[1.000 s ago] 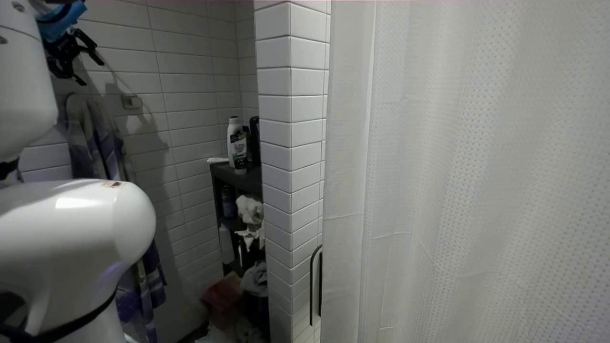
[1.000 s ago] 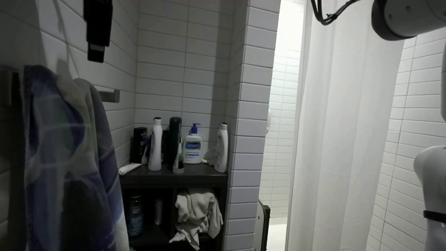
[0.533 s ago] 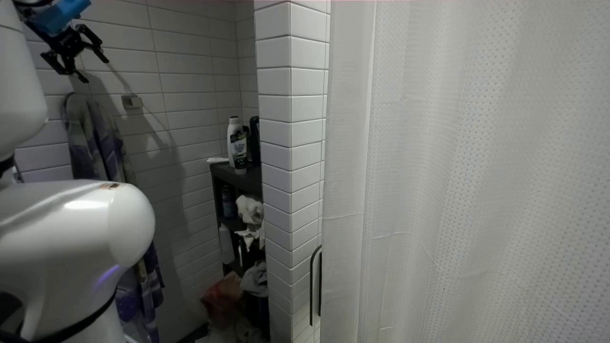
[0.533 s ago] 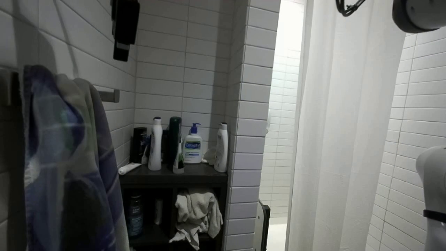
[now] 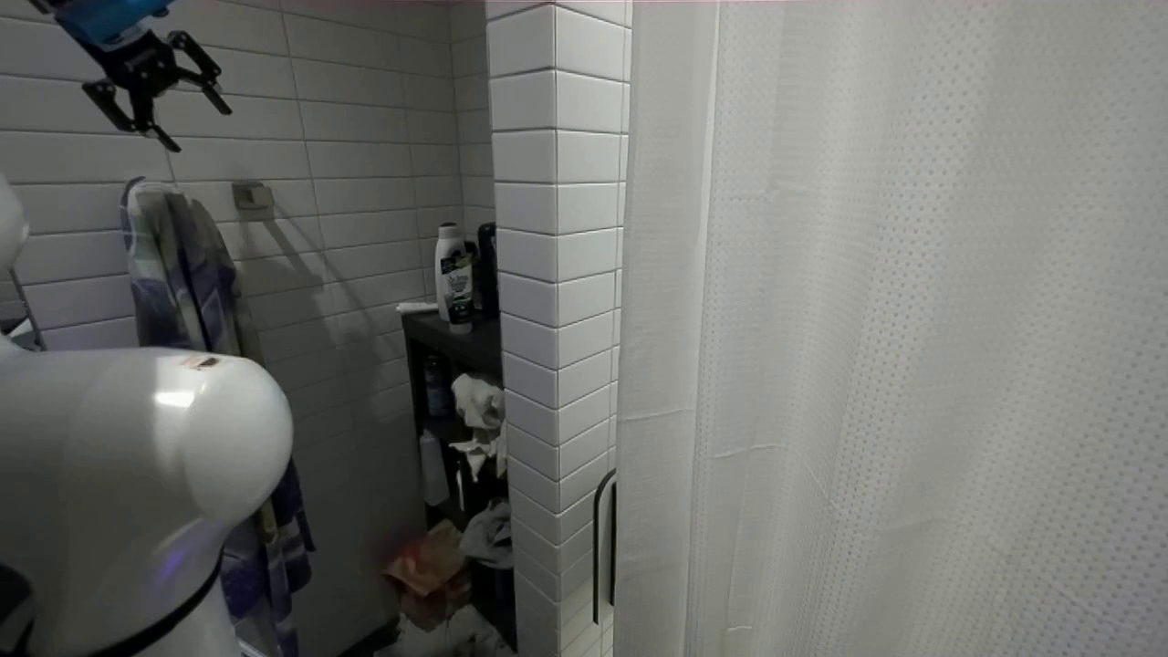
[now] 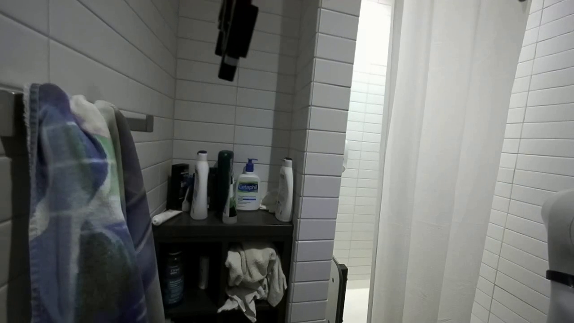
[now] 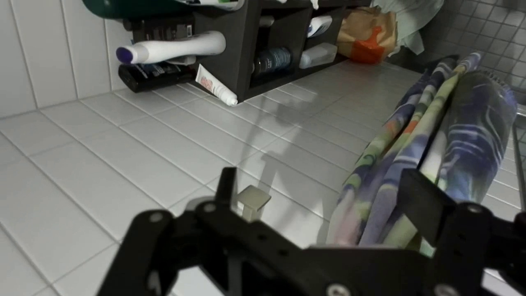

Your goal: Hang the towel on the hook

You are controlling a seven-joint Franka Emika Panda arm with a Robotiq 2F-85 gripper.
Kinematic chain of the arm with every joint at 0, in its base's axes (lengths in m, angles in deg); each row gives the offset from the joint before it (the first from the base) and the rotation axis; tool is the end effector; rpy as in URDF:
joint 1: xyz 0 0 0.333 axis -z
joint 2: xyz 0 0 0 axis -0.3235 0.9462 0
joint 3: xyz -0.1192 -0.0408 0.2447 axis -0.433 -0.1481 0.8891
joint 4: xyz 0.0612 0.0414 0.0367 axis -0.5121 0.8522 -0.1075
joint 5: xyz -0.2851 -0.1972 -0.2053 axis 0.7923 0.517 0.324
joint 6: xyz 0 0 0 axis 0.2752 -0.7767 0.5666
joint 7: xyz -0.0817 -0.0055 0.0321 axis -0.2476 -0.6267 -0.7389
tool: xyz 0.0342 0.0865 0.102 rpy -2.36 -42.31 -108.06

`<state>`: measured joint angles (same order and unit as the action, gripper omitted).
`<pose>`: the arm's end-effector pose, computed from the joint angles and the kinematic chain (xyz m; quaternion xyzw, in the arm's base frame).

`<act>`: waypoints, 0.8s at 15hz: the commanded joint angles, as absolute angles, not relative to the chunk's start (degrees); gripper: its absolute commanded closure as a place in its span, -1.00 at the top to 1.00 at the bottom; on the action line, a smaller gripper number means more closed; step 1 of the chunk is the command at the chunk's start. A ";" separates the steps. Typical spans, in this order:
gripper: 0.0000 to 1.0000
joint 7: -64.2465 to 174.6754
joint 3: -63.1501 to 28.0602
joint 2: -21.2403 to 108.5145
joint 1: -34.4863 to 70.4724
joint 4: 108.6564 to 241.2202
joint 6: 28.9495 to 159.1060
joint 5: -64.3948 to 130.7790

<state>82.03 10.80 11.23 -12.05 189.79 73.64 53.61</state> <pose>0.3188 0.4369 0.5974 0.7089 0.6340 0.2425 0.1915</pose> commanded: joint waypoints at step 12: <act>1.00 83.43 -1.08 -18.23 -12.45 225.09 83.07 35.56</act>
<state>82.73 1.02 -12.15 -11.59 217.87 80.22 38.46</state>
